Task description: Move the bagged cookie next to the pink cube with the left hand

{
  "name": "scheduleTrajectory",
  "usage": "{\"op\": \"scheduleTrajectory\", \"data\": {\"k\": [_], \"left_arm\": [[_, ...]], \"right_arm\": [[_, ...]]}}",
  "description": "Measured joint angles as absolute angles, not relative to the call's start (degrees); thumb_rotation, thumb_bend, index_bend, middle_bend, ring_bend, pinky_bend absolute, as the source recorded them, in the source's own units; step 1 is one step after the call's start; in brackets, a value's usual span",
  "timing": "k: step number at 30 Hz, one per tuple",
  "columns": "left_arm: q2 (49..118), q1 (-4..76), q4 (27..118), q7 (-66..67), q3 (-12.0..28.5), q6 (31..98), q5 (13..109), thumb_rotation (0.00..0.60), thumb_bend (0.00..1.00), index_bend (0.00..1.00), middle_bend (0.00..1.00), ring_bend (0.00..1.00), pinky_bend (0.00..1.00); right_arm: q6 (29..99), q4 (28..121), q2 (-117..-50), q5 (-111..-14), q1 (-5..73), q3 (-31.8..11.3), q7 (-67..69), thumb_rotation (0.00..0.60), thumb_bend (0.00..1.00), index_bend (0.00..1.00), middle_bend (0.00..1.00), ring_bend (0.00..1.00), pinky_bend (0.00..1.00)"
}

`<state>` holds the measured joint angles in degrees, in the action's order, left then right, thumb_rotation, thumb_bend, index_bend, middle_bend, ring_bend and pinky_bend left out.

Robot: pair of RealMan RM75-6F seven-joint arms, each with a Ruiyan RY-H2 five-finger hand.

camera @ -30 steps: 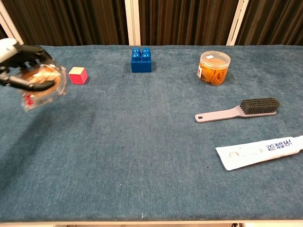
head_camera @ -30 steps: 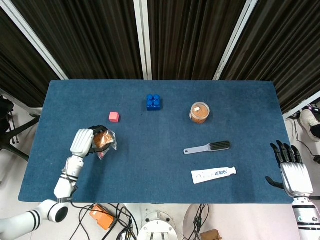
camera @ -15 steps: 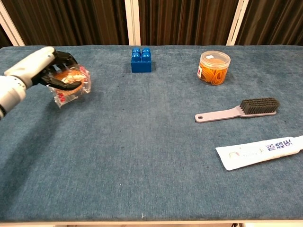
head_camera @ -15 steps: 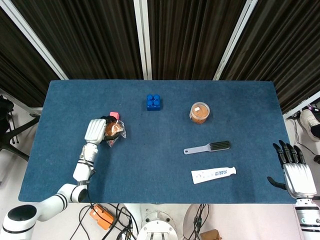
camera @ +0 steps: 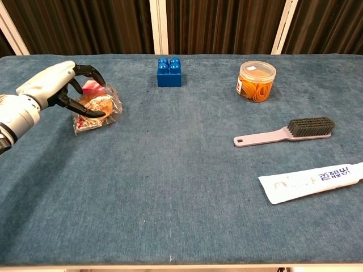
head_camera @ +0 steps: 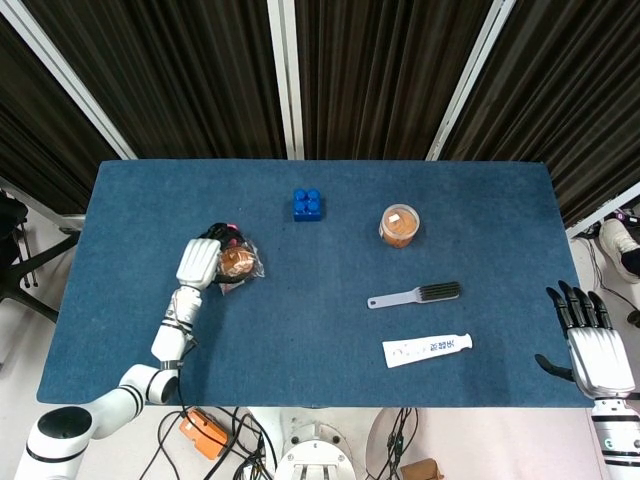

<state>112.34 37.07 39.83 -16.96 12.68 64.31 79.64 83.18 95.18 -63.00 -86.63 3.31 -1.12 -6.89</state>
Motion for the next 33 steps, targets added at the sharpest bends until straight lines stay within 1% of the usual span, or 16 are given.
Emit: {"op": "scheduleTrajectory", "data": {"k": [3, 9, 12, 14, 17, 21, 22, 25, 28, 29, 33], "left_arm": [[111.86, 36.90, 40.81, -17.21, 12.52, 65.32, 79.93, 0.600, 0.00, 0.26, 0.17, 0.07, 0.26], [109.03, 35.98, 45.79, -17.55, 11.52, 69.35, 81.91, 0.596, 0.00, 0.21, 0.13, 0.04, 0.22], [106.15, 34.80, 49.98, -16.55, 10.81, 72.41, 83.25, 0.600, 0.00, 0.19, 0.11, 0.02, 0.19], [102.84, 33.39, 53.83, -14.90, 9.78, 75.05, 84.65, 0.600, 0.00, 0.14, 0.08, 0.00, 0.15], [96.03, 30.15, 60.56, -9.91, 7.35, 78.42, 86.29, 0.600, 0.00, 0.07, 0.05, 0.00, 0.07], [85.77, 23.65, 72.87, -1.13, 3.03, 82.83, 86.96, 0.600, 0.00, 0.05, 0.04, 0.00, 0.06], [82.33, 20.86, 76.86, 1.14, 1.23, 84.84, 87.26, 0.600, 0.00, 0.05, 0.04, 0.00, 0.06], [75.34, 12.98, 84.18, 4.44, -3.44, 90.86, 88.31, 0.600, 0.00, 0.05, 0.04, 0.00, 0.06], [73.21, 7.09, 85.94, 4.85, -6.72, 96.06, 89.32, 0.600, 0.00, 0.04, 0.04, 0.00, 0.06], [73.12, 6.33, 85.57, 5.02, -7.19, 96.74, 89.58, 0.600, 0.00, 0.03, 0.04, 0.00, 0.06], [72.66, 5.91, 83.84, 6.66, -7.78, 95.13, 89.86, 0.600, 0.00, 0.03, 0.04, 0.00, 0.06]], "right_arm": [[83.25, 95.12, -63.00, -86.53, 3.27, -1.19, -6.92, 0.600, 0.27, 0.00, 0.00, 0.00, 0.00], [83.69, 95.19, -63.01, -86.43, 3.06, -1.31, -7.02, 0.600, 0.27, 0.00, 0.00, 0.00, 0.00], [84.05, 95.17, -62.94, -86.70, 2.88, -1.25, -6.77, 0.600, 0.27, 0.00, 0.00, 0.00, 0.00], [84.16, 95.13, -62.93, -86.89, 2.80, -1.18, -6.65, 0.600, 0.27, 0.00, 0.00, 0.00, 0.00], [84.16, 95.10, -63.08, -86.84, 2.79, -1.20, -6.98, 0.600, 0.27, 0.00, 0.00, 0.00, 0.00], [83.43, 95.21, -63.60, -86.19, 3.04, -1.31, -8.32, 0.600, 0.27, 0.00, 0.00, 0.00, 0.00], [83.20, 95.28, -63.76, -85.99, 3.11, -1.33, -8.78, 0.600, 0.27, 0.00, 0.00, 0.00, 0.00], [82.64, 95.53, -64.45, -85.42, 3.32, -1.39, -10.54, 0.600, 0.27, 0.00, 0.00, 0.00, 0.00], [82.07, 95.77, -65.22, -84.83, 3.54, -1.42, -12.32, 0.600, 0.27, 0.00, 0.00, 0.00, 0.00], [81.76, 95.85, -65.45, -84.61, 3.65, -1.40, -12.92, 0.600, 0.27, 0.00, 0.00, 0.00, 0.00], [81.44, 96.05, -65.70, -84.41, 3.80, -1.29, -13.60, 0.600, 0.27, 0.00, 0.00, 0.00, 0.00]]}}
